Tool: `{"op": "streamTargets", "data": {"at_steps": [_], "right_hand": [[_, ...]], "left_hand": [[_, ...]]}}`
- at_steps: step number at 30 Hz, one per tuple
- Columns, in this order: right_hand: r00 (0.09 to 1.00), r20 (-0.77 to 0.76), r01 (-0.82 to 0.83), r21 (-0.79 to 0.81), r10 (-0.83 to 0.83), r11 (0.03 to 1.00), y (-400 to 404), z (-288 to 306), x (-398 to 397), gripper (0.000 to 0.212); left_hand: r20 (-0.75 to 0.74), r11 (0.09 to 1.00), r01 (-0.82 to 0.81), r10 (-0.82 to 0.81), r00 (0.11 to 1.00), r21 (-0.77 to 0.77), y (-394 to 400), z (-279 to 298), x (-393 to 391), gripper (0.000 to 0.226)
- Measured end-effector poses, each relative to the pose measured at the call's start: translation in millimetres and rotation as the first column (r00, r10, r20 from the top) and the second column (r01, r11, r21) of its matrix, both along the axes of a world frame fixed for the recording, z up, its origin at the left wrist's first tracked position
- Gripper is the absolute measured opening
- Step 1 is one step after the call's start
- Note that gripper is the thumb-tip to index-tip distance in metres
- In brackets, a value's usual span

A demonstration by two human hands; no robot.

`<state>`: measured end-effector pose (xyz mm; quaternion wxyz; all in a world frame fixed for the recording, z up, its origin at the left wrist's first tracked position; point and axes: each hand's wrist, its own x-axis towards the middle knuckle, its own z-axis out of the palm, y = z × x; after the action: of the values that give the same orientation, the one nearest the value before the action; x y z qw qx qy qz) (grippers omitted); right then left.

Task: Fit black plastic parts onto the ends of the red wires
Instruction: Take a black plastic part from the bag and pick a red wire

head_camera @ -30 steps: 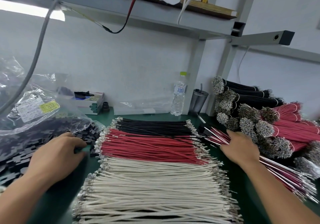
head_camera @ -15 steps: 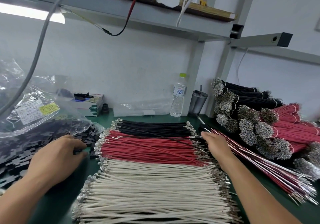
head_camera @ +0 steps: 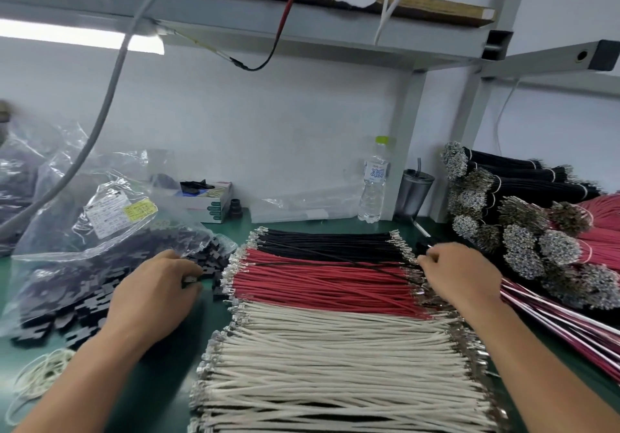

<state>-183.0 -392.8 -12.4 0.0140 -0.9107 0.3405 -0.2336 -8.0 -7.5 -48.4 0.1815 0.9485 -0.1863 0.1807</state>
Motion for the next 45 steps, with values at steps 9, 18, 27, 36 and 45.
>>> {"op": "streamTargets", "data": {"at_steps": [9,18,27,36,45], "right_hand": [[0.86,-0.019,-0.494,0.222,0.51,0.841,120.5,3.2,122.0,0.034],[0.849,-0.07,-0.522,0.038,0.523,0.852,122.8,3.9,129.7,0.016],[0.816,0.068,-0.559,-0.164,0.575,0.813,102.1,27.6,119.6,0.03],[0.7,0.284,-0.567,-0.337,0.655,0.752,127.2,5.9,47.8,0.011],[0.619,0.366,-0.704,-0.134,0.695,0.698,134.6,-4.9,30.2,0.026]], "left_hand": [[0.004,0.99,0.075,-0.076,0.997,0.122,-4.0,-2.7,3.4,0.044],[-0.049,0.985,0.034,-0.026,0.998,0.17,-2.6,2.5,7.8,0.023],[-0.038,0.977,-0.039,0.048,0.998,0.209,-1.3,2.5,5.8,0.014],[0.152,0.994,-0.024,0.04,0.988,-0.106,-3.2,5.4,0.8,0.009],[-0.159,0.287,0.021,-0.586,0.794,-0.958,-19.3,27.2,-38.5,0.033]]}}
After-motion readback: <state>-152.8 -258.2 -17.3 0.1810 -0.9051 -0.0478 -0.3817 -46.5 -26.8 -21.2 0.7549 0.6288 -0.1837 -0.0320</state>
